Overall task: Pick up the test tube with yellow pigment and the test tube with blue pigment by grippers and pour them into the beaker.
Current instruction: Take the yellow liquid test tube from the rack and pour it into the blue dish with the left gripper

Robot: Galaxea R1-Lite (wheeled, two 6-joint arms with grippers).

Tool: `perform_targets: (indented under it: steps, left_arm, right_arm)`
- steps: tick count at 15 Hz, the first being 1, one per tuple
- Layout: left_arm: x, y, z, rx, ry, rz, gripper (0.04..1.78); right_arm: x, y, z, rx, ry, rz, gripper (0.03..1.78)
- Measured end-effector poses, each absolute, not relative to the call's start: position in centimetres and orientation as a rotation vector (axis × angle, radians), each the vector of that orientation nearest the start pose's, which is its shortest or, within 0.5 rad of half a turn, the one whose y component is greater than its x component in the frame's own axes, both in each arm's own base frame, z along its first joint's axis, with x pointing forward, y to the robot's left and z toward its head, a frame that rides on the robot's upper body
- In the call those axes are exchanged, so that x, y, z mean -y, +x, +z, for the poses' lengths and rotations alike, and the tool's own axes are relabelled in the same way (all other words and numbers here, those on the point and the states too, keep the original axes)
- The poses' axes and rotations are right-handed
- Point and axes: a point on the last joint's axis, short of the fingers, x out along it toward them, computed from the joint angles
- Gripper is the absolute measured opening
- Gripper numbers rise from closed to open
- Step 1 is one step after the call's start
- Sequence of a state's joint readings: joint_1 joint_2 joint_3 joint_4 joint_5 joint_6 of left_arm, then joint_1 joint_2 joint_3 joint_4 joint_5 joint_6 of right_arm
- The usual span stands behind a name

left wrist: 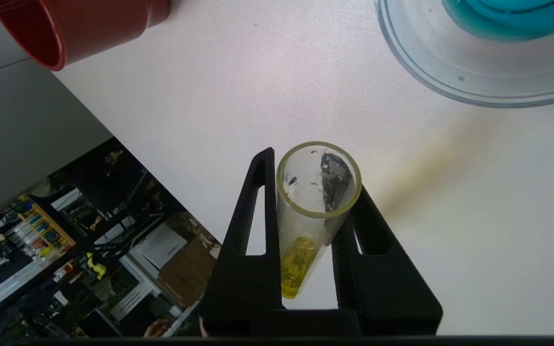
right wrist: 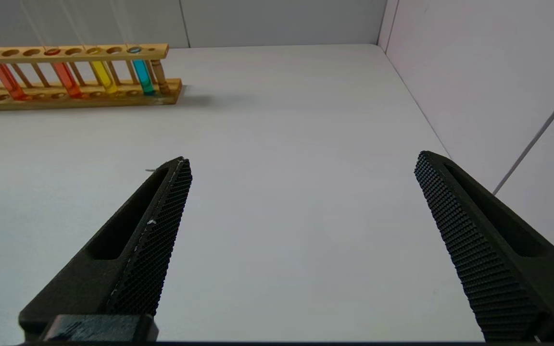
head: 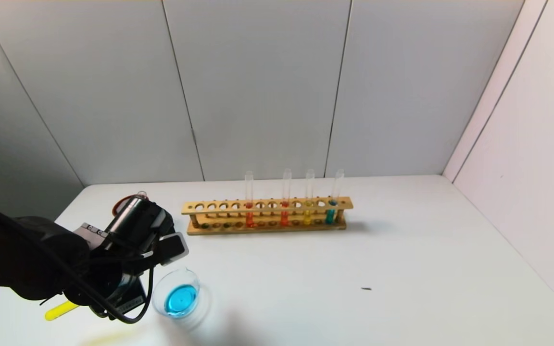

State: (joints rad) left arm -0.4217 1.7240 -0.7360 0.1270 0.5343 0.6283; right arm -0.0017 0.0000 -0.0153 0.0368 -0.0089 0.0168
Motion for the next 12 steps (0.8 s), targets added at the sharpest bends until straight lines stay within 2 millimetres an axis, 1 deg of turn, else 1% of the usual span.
perform_targets:
  steps: [4, 9, 12]
  left_arm:
    - [9.7, 23.7, 9.9, -1.057, 1.139, -0.225, 0.34]
    - [10.6, 24.1, 10.2, -1.116, 1.201, -0.248, 0.34]
    - [11.1, 24.3, 9.8, -1.148, 1.227, -0.273, 0.34]
  right_arm:
    - [0.0, -2.4, 7.6, -0.021, 0.016, -0.010, 1.70]
    - [0.0, -2.4, 7.6, -0.021, 0.017, -0.010, 1.70]
    - [0.0, -2.4, 7.6, -0.021, 0.017, -0.010, 1.70]
